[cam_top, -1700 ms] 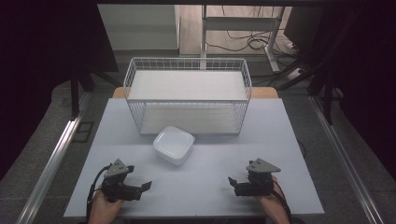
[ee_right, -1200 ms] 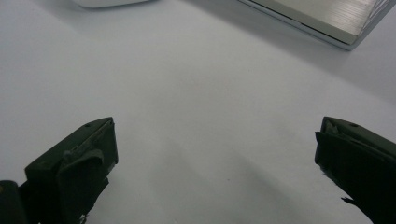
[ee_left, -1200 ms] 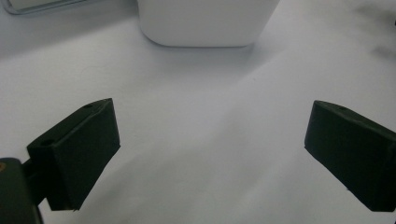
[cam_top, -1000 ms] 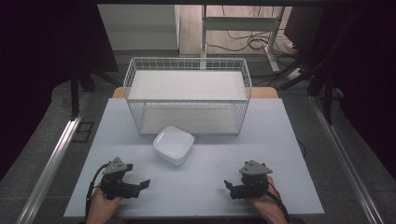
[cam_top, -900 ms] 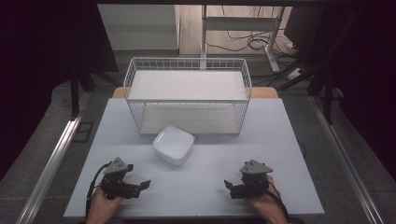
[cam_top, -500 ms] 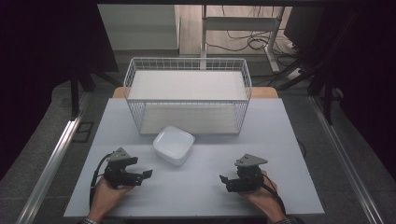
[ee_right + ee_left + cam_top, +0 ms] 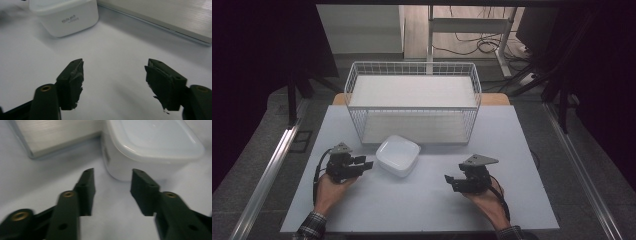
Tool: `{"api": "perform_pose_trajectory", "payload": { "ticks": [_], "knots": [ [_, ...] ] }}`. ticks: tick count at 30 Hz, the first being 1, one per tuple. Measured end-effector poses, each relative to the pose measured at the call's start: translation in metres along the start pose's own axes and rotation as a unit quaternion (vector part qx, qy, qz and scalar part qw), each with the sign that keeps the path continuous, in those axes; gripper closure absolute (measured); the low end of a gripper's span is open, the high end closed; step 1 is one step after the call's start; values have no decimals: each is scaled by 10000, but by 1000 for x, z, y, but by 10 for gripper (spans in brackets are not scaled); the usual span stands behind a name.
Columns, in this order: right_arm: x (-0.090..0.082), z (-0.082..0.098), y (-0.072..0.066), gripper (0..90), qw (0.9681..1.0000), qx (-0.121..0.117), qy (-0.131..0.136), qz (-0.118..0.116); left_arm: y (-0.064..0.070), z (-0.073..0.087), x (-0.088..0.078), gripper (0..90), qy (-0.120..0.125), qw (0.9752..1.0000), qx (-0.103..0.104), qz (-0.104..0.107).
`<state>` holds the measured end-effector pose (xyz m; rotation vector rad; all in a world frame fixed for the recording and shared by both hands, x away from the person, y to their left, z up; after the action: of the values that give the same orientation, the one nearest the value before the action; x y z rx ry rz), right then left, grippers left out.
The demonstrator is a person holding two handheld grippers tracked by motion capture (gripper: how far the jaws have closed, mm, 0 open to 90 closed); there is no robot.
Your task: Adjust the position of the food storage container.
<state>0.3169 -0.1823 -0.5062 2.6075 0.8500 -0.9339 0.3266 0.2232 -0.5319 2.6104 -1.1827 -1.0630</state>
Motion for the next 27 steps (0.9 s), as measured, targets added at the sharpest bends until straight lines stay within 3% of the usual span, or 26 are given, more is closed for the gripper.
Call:
{"api": "perform_pose_trajectory", "payload": {
  "ticks": [4, 7, 8, 9, 12, 18, 27],
  "knots": [
    [7, -5, -1, 402, 9999, 34, 18, -121, -8, -10, 7, 736, 97, 9999, -57, -4],
    [15, -9, -3, 541, 9998, -153, 13, -84, -13, -16, 19, 816, -20, 10000, -19, -66],
    [15, -9, -3, 541, 9998, -153, 13, -84, -13, -16, 19, 840, -20, 10000, -19, -66],
    [18, -13, -4, 631, 9997, -236, 11, -95, -16, -17, 22, 861, -25, 9999, -28, -108],
    [22, -16, -7, 699, 9995, -311, -16, -100, -19, -20, 26, 887, 11, 9999, -69, -91],
    [48, -24, -18, 890, 9982, -525, -214, -194, -24, -24, 40, 900, -104, 9998, -143, 22],
    [63, -31, -26, 893, 9984, -441, -201, -300, -9, -21, 48, 900, -110, 9987, -243, 426]
  ]
}}
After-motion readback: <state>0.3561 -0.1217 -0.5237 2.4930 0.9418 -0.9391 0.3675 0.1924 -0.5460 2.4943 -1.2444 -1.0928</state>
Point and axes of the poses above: each handheld gripper's, and its own axes: x roughly forward along the jaws, z roughly out of its underside, y roughly to its right, the point moved 2 cm from there along x, roughly forward along the jaws, and after that the axes turned 9 degrees about z, right-handed, at the moved point
